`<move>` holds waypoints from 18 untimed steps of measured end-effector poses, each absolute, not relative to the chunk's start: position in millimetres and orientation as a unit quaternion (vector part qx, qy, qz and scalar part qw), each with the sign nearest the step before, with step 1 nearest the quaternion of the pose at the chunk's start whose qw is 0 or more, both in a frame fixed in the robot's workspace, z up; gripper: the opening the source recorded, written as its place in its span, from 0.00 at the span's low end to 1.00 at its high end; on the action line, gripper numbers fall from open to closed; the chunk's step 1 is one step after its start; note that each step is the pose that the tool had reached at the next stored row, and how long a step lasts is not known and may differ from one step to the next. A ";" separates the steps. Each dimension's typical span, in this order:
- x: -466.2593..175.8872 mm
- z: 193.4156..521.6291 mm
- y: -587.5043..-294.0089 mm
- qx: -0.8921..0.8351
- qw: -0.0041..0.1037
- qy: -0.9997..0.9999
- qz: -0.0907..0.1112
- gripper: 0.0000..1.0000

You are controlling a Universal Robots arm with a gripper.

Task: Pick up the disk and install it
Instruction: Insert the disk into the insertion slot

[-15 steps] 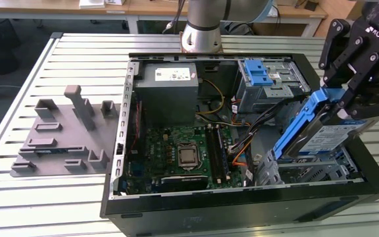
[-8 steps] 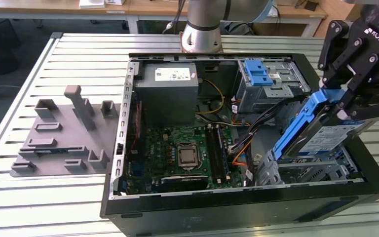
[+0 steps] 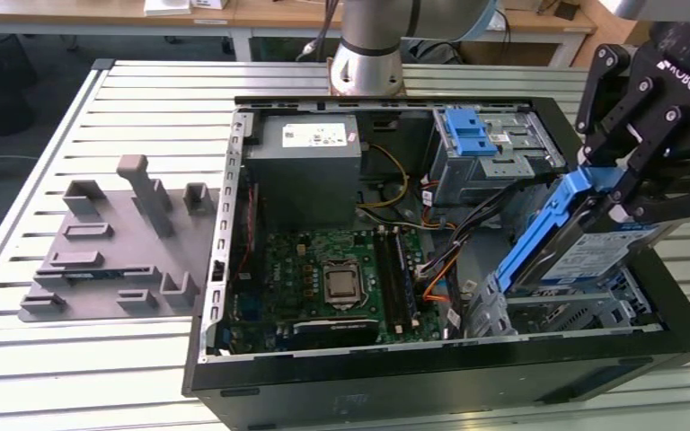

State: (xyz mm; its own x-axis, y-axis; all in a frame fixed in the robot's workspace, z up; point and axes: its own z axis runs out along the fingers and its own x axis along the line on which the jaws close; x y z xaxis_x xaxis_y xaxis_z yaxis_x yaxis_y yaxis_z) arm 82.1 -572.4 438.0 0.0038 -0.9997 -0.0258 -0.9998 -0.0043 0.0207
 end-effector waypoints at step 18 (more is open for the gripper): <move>82.1 420.1 -572.4 -0.708 0.002 0.706 0.016 0.36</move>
